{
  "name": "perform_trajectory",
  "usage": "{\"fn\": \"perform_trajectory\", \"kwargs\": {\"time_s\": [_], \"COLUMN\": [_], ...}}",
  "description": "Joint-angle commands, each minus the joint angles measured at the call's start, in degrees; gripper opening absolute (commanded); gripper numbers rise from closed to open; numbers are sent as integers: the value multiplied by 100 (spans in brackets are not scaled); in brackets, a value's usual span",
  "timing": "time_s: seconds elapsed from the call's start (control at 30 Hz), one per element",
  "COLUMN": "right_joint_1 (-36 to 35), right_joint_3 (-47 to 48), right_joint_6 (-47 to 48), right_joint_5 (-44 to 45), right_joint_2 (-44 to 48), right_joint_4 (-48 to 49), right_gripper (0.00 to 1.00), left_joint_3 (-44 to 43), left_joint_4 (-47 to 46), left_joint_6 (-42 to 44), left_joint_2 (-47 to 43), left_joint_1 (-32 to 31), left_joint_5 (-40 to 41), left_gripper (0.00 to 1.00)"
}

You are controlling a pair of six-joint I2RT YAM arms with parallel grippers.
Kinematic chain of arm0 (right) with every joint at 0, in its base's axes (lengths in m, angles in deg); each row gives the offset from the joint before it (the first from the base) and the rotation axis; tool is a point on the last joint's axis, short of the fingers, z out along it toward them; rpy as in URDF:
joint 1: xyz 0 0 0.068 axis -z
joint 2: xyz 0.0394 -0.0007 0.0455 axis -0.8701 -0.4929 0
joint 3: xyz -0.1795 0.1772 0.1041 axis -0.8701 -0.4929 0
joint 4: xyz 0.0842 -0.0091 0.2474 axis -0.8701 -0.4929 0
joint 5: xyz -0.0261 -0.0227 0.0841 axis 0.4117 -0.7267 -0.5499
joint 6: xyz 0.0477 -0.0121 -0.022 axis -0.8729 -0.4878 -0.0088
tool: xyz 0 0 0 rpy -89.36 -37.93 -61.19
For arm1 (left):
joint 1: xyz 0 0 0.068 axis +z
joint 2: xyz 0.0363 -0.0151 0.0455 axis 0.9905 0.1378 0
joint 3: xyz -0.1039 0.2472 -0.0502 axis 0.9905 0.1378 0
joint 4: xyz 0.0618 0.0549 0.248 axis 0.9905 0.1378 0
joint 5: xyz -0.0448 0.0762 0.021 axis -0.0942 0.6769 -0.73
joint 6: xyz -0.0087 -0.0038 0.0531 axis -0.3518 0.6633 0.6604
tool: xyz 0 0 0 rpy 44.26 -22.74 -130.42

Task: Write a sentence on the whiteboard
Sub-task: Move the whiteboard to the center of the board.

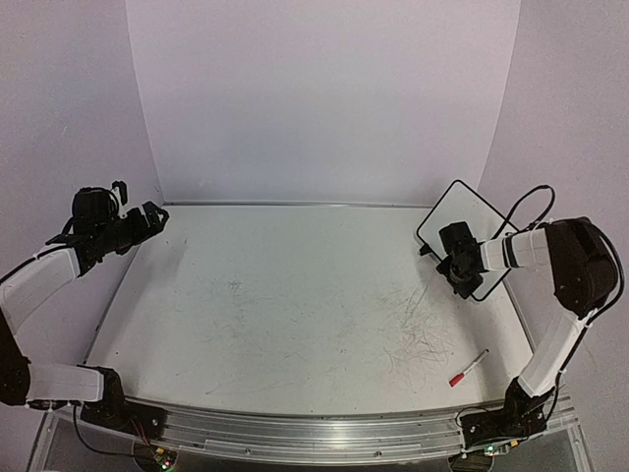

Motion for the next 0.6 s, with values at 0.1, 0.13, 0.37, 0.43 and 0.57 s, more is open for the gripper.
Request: {"fn": "perform_trajectory", "kwargs": {"time_s": [0.1, 0.13, 0.37, 0.43, 0.57], "right_joint_1": [-132, -154, -216, -229, -266], "right_joint_3": [365, 382, 347, 391, 444], "right_joint_6": [245, 266, 343, 379, 412], "right_joint_5": [560, 609, 704, 743, 778], "right_joint_2": [-201, -213, -225, -242, -259], "right_joint_4": [-385, -464, -558, -558, -559], "right_gripper": [68, 68, 57, 55, 49], "left_joint_3": [-302, -298, -276, -297, -319], "left_joint_4": [56, 56, 55, 56, 62], "left_joint_6": [97, 95, 102, 100, 102], "left_joint_2": [-124, -135, -173, -169, -190], "left_joint_1": [-3, -2, 1, 1, 1], "left_joint_5": [-99, -105, -121, -146, -167], "left_gripper": [99, 99, 99, 99, 100]}}
